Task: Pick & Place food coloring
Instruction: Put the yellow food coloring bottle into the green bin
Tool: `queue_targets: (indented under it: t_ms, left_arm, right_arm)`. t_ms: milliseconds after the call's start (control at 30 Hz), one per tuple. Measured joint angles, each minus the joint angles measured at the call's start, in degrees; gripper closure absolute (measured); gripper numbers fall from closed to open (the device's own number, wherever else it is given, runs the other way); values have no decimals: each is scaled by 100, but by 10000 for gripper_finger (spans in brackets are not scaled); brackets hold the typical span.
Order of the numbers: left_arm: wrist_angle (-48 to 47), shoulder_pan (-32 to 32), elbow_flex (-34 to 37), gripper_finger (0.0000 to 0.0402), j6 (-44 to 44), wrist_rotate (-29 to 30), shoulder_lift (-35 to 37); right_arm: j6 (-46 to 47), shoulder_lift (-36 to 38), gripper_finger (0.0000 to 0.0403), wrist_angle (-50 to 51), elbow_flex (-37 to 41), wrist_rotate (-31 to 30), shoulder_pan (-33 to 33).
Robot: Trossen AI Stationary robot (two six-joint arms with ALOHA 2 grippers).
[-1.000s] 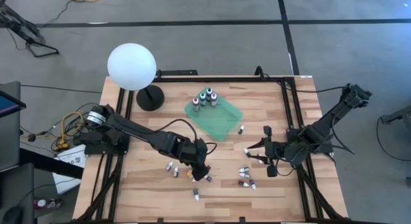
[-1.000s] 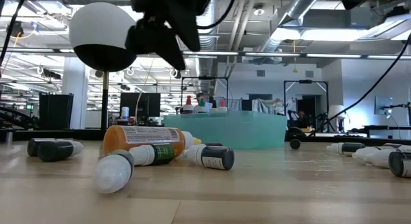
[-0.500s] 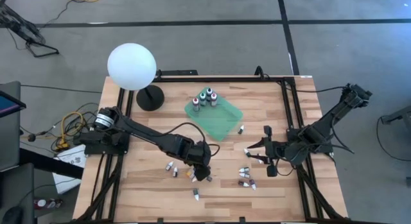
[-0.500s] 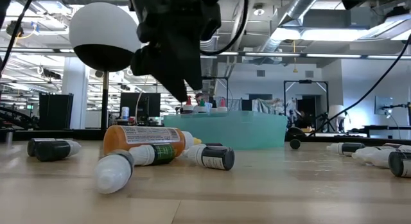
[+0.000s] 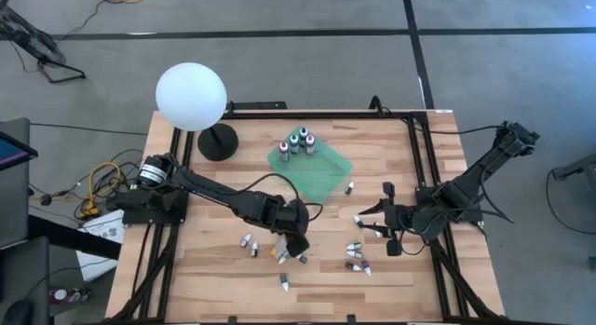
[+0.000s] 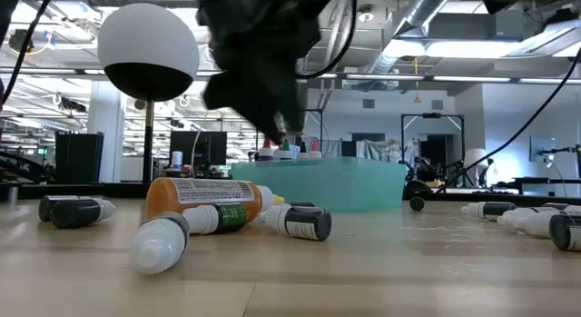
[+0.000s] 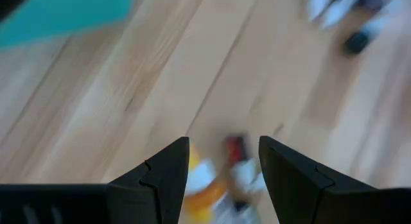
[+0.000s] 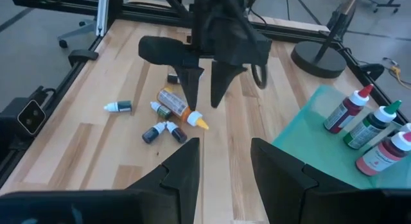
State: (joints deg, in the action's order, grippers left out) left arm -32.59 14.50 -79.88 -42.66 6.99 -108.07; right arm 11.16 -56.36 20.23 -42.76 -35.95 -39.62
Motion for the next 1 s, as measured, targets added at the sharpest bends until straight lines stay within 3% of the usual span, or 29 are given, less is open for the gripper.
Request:
queue_targets:
  t_ms: [133,400,500,633,733,833,1000]
  left_arm:
    - [639,13,-32,220,253,-133,0]
    - [99,183,-810,220,475,259,-215]
    - [246,228,-1331,220,708,169,-676]
    - [36,289,-2526,220,1207,-472,-1546]
    - [-825,327,-3613,220,1622,-648,-2069]
    - [-2201,361,-4468,220,1760,-311,-2382]
    - [-4058,344,-5019,220,1300,399,-2517]
  right_arm:
    - [0,0,272,35,0,-4,0]
    - [-27,0,272,63,0,-21,0]
    - [-50,-4,272,75,2,-20,0]
    - [-52,-4,272,76,2,-19,0]
    - [-44,-4,272,85,2,-19,0]
    - [52,0,272,177,0,-17,-21]
    - [87,0,272,293,2,-16,-50]
